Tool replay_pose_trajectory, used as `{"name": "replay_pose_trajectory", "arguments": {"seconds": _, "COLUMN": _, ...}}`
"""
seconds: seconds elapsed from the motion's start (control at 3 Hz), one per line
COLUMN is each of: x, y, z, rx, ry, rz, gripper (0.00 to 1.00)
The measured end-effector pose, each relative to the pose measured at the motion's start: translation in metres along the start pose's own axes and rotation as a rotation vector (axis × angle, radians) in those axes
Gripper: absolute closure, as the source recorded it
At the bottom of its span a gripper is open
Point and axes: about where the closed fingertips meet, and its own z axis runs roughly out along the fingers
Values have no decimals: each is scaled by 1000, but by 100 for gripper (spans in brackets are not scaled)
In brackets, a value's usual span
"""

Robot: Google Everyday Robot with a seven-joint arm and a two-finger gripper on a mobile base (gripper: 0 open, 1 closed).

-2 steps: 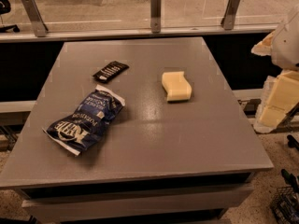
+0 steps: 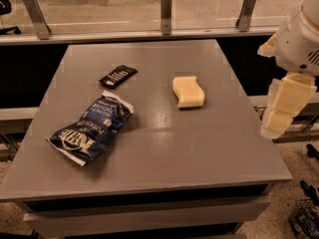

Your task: Pick sponge

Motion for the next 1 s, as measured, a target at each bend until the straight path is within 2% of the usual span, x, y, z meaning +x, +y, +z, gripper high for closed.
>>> {"name": "replay_pose_trajectory", "arguments": {"seconds": 0.67, "x": -54, "y": -13, "z": 7, "rx": -35, "ry": 24, "rz": -85, "gripper": 0}}
{"name": "replay_pose_trajectory", "arguments": {"seconds": 1.0, "x": -88, "y": -24, "z": 11, "rx": -19, "ry": 39, "rz": -147, "gripper": 0}}
